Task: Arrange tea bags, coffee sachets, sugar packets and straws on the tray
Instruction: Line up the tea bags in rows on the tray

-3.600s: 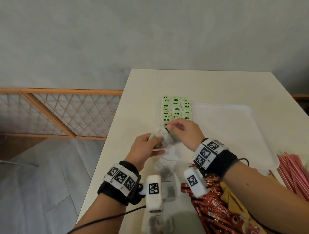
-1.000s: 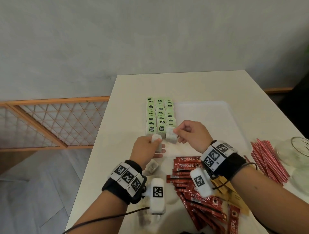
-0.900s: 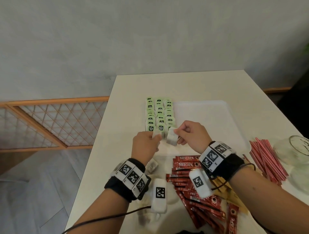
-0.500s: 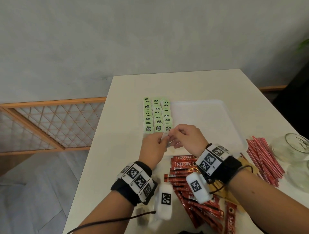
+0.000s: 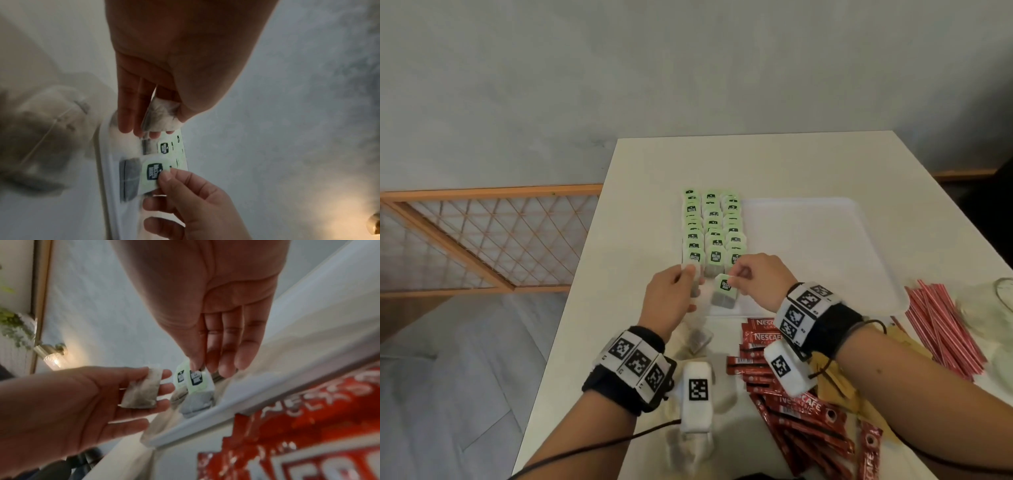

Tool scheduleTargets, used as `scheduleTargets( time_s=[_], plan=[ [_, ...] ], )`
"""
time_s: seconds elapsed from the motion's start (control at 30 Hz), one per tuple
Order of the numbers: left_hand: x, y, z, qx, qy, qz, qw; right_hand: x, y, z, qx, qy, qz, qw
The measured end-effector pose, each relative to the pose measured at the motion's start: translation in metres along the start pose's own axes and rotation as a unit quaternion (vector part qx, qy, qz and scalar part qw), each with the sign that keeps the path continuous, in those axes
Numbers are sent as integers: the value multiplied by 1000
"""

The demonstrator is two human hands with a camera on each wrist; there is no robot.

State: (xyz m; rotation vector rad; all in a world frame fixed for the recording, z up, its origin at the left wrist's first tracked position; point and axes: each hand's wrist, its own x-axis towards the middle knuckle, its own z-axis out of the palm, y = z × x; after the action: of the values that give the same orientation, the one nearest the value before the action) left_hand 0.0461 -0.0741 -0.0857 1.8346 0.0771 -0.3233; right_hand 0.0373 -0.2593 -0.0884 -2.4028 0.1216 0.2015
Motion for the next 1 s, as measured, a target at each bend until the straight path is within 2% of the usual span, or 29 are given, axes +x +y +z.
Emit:
scheduleTargets(
  time_s=[0.27,0.43,0.6,0.7,0.8,0.87,0.93,1.0],
  plan=[
    [15,2,-14,0,20,1,1000,27,-17,1,-38,56,-26,997],
    [17,0,-13,16,14,11,1000,31,-18,0,-37,53,-26,998],
    [14,2,-10,0,39,44,998,20,-15,-4,65,107,-28,992],
    [9,7,-5,-31,33,55,997,9,-20,-3,143,75,-33,986],
    [5,13,-1,-36,27,64,997,0,-24,-2,168,44,-36,984],
    [3,16,2,9,58,86,995,-5,-26,-4,178,49,-33,982],
    [-2,19,2,103,121,114,981,-8,-28,-7,175,62,-21,982],
    [-9,24,5,166,148,131,966,-10,-29,-10,162,73,-8,984]
  ],
)
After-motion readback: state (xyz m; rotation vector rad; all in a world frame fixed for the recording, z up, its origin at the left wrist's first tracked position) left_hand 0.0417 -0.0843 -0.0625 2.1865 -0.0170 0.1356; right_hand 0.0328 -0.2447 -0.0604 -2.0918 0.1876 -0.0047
